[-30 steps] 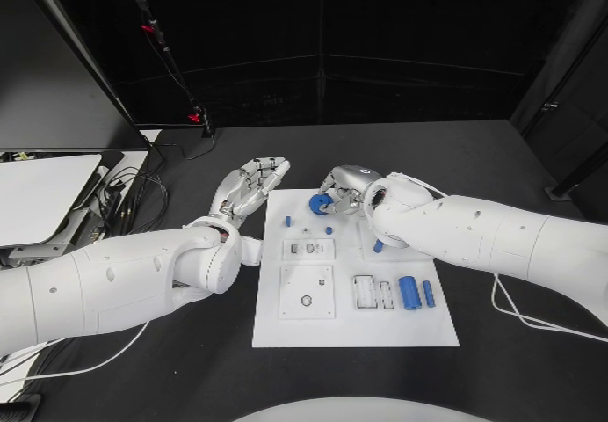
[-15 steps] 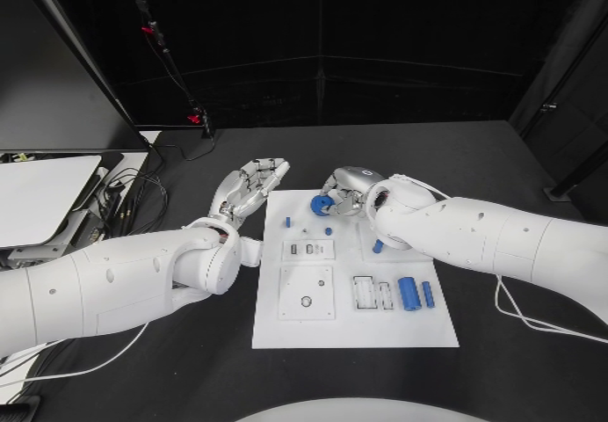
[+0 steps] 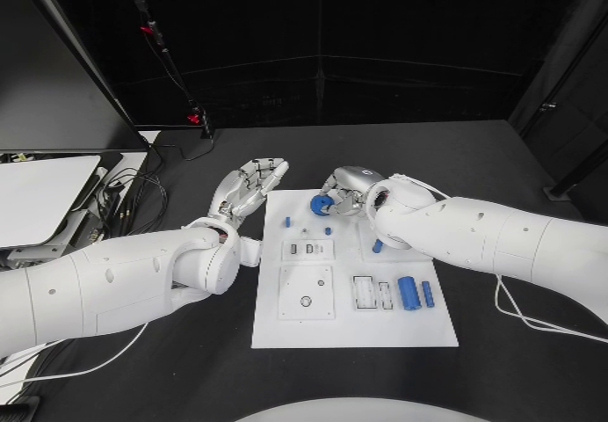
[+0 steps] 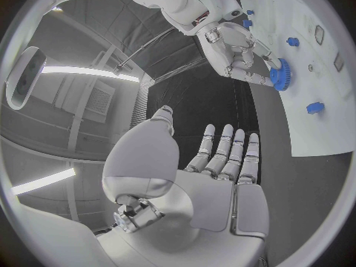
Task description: Assemble the parts on the task board
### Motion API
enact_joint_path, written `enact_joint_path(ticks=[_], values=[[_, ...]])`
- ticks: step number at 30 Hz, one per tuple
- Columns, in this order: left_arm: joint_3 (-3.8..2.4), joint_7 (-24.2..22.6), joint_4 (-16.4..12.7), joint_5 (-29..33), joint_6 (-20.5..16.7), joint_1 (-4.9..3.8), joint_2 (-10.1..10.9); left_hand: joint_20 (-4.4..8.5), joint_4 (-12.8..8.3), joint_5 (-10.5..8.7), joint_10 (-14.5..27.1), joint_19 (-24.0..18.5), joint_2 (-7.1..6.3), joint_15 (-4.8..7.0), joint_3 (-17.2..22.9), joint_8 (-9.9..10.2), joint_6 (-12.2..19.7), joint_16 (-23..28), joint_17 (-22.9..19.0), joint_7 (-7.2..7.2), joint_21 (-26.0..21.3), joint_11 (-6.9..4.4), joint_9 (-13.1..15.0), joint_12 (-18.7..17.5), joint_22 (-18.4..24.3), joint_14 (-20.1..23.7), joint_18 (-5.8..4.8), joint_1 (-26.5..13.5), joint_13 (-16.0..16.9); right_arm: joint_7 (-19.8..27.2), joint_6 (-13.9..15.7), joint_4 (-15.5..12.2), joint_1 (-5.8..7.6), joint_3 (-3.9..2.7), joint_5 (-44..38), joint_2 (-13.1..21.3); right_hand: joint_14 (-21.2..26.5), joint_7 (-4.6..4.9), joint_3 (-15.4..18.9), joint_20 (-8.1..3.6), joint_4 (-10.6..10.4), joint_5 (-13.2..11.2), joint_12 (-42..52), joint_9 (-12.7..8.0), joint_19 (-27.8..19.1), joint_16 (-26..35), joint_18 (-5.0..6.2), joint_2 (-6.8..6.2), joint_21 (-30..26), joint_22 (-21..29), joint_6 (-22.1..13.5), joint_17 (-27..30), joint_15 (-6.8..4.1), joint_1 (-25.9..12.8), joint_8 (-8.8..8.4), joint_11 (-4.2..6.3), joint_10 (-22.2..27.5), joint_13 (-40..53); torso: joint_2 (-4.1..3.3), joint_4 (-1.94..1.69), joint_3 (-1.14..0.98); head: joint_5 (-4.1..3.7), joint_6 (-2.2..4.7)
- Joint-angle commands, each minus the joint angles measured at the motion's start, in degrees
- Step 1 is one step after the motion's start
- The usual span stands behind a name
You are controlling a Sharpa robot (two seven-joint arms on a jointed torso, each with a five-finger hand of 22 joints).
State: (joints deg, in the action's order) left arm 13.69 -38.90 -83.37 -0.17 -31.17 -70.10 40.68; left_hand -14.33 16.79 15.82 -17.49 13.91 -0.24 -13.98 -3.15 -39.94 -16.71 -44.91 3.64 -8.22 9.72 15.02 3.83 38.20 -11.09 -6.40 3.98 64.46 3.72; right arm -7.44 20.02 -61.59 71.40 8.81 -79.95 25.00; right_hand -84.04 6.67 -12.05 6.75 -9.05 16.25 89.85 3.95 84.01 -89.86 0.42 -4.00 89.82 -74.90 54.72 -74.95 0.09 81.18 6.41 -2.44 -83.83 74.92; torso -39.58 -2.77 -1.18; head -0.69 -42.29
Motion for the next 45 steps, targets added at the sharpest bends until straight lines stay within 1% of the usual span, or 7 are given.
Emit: enact_joint_path(ticks=[1,16,22,28,34,39,45], values=[[-0.05,-14.7,0.0,-0.4,0.5,-0.06,-0.1,-0.42,0.0,0.35,-0.5,-0.1,0.45,-0.3,0.3,0.1,-0.5,-0.2,0.1,-8.77,0.4,0.07,-0.1,0.3,-0.1,0.0,0.55,0.0,0.0,-0.8,-2.6,0.0,-0.54,0.41,-0.5,0.2,-6.0,-1.3,0.0,-0.56,0.4,-0.1,0.1,0.0,6.0,-0.1,-0.42,0.13,0.2,-15.1,1.2,-15.1,-0.51,-0.5,-0.27,0.37,-6.2,15.1,-0.02,-0.03,0.02,-0.05,0.04],[-0.05,-14.7,0.0,-0.4,0.6,-0.06,-0.1,-0.42,0.0,0.35,-0.5,-0.1,0.45,-0.3,0.3,0.1,-0.5,-0.2,0.1,-8.77,0.4,0.07,-0.1,0.3,-0.1,0.0,0.55,0.0,0.0,0.5,-0.7,-0.7,-0.77,0.41,-0.5,0.6,-6.0,-1.38,-0.1,-0.68,0.6,-0.1,0.1,0.3,6.0,-0.1,-0.42,0.25,0.2,-15.1,2.9,-15.1,-0.68,-0.7,0.11,0.52,-6.2,15.1,0.0,-0.02,-0.01,-0.04,0.07],[-0.05,-14.6,0.0,-0.4,0.6,-0.06,-0.1,-0.42,0.0,0.35,-0.5,-0.1,0.45,-0.3,0.3,0.1,-0.5,-0.2,0.1,-8.77,0.4,0.07,-0.1,0.3,-0.1,0.0,0.55,0.0,0.0,0.7,-0.4,-1.2,-0.99,0.4,-0.5,0.9,-6.0,-1.35,-0.1,-0.69,0.6,-0.1,0.1,0.3,6.0,-0.1,-0.42,0.26,0.2,-15.1,3.0,-15.1,-0.67,-0.7,0.12,0.51,-6.2,15.1,0.01,0.06,0.04,-0.06,0.06],[-0.05,-14.6,0.1,-0.4,0.6,-0.05,-0.1,-0.42,0.0,0.35,-0.5,-0.1,0.45,-0.3,0.3,0.1,-0.5,-0.2,0.1,-8.77,0.4,0.07,-0.1,0.3,-0.1,0.0,0.55,0.0,0.0,0.2,-0.9,-1.0,-1.04,0.4,-0.5,0.9,-6.0,-1.29,0.0,-0.7,0.7,-0.1,0.1,0.3,6.0,-0.1,-0.42,0.21,0.2,-15.1,3.0,-15.1,-0.67,-0.7,0.04,0.47,-6.2,15.1,0.0,0.02,0.01,-0.04,-0.03],[-0.05,-14.6,0.0,-0.4,0.6,-0.05,-0.1,-0.42,0.0,0.35,-0.5,-0.1,0.45,-0.3,0.3,0.1,-0.5,-0.2,0.1,-8.77,0.4,0.07,-0.1,0.3,-0.1,0.0,0.55,0.0,0.0,-0.5,-1.9,-0.2,-1.05,0.4,-0.5,0.4,-6.0,-1.11,-0.1,-0.72,0.8,-0.1,0.1,-0.1,6.0,-0.1,-0.42,0.13,0.2,-15.1,1.3,-15.1,-0.51,-0.9,-1.38,0.25,-6.2,15.1,-0.01,-0.01,-0.02,-0.02,-0.03],[-0.05,-14.5,0.0,-0.4,0.6,-0.05,0.0,-0.42,0.0,0.35,-0.5,-0.1,0.45,-0.3,0.3,0.1,-0.5,-0.2,0.1,-8.77,0.4,0.07,-0.1,0.3,-0.1,0.0,0.55,0.0,0.0,-0.7,-2.4,-0.1,-1.05,0.4,-0.5,0.2,-6.0,-1.4,-0.3,-0.71,1.1,-0.1,0.1,-0.2,6.0,-0.1,-0.42,0.17,0.2,-15.1,-0.3,-15.1,-0.58,-0.8,-2.46,0.46,-6.2,15.1,-0.03,-0.01,0.01,0.04,-0.04],[-0.05,-14.4,0.0,-0.4,0.5,-0.05,0.1,-0.47,0.0,0.41,-0.5,-0.2,0.68,-0.33,0.3,0.1,-0.5,-0.3,0.1,-8.77,0.4,0.08,-0.1,0.3,-0.1,0.0,0.57,0.1,0.0,-0.3,-2.8,-0.2,-1.05,0.39,-0.5,0.3,-6.0,-1.88,-1.1,-0.83,1.9,1.7,0.1,-0.2,6.0,-0.1,-0.42,0.58,0.2,-15.1,-2.3,-15.1,-0.96,-0.1,-2.82,0.92,-6.2,15.1,-0.01,0.03,0.04,0.02,-0.11]])
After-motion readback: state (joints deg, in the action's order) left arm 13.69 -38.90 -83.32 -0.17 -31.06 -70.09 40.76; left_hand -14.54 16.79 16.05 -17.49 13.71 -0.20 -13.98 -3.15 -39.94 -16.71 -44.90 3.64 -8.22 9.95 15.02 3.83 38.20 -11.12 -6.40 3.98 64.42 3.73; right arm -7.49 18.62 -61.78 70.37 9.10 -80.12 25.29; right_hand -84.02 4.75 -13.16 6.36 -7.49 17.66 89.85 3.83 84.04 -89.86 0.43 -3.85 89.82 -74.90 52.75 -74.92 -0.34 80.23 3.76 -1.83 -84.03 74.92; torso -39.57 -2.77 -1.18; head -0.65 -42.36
